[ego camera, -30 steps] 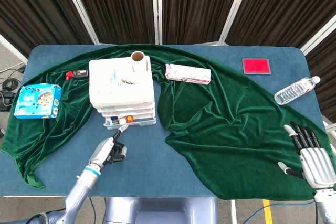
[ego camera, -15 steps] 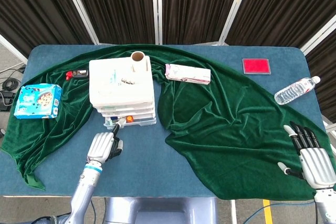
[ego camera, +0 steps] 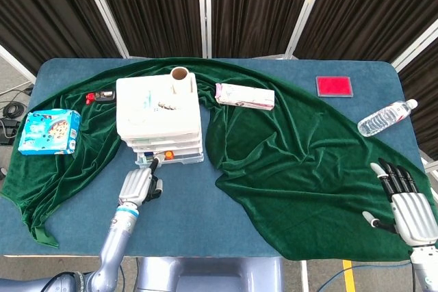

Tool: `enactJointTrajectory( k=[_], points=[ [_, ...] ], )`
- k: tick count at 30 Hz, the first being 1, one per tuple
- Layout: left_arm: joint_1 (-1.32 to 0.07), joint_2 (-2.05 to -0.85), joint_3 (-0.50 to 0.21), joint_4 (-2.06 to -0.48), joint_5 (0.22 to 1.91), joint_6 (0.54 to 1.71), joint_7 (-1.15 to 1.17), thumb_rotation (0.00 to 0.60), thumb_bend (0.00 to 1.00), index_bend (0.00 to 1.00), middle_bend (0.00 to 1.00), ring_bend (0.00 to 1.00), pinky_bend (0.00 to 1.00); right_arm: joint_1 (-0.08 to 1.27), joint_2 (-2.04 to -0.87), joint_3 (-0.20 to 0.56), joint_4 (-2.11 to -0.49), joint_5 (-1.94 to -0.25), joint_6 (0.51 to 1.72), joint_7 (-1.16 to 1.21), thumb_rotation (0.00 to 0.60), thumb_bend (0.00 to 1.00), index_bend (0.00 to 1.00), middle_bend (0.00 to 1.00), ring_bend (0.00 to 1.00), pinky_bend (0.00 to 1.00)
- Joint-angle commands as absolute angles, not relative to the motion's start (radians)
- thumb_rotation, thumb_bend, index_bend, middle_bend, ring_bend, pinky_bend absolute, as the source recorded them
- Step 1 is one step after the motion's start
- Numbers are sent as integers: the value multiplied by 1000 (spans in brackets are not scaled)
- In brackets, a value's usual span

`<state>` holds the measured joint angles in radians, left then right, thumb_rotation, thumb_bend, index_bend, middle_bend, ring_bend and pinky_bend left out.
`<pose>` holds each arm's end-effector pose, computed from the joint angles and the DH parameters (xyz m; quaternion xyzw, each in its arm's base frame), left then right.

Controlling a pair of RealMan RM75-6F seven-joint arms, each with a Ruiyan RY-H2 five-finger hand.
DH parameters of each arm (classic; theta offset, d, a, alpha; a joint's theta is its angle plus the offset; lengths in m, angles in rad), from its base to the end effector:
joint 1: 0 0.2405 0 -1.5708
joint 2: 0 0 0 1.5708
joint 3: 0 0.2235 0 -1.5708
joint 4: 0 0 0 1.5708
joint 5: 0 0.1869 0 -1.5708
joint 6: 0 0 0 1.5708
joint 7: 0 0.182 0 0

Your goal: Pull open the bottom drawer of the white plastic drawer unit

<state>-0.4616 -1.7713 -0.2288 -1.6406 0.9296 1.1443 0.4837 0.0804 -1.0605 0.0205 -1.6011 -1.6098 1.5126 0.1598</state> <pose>-0.1408 0.2825 -0.0468 -0.6023 -0.5678 -0.3667 0.4247 -0.2623 -0.2073 0.1745 0.6083 -0.3948 0.4296 0.5381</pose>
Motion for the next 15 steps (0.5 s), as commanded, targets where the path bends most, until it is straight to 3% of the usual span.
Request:
enactJointTrajectory(
  k=[1, 9, 15],
  points=[
    [-468, -1770, -231, -1638, 916, 1142, 484, 600, 643, 118, 843, 767, 788, 81, -1061, 20, -1601, -1610, 1510, 159, 600, 61, 43, 0, 0, 0],
    [-486, -1753, -231, -1649, 857, 1118, 472, 600, 646, 300, 855, 777, 788, 81, -1060, 20, -1601, -1610, 1510, 163, 600, 62, 44, 0, 0, 0],
    [-482, -1729, -208, -1686, 888, 1128, 446, 600, 648, 330, 858, 779, 788, 81, -1061, 19, -1602, -1610, 1510, 161, 600, 61, 44, 0, 0, 0]
  ],
)
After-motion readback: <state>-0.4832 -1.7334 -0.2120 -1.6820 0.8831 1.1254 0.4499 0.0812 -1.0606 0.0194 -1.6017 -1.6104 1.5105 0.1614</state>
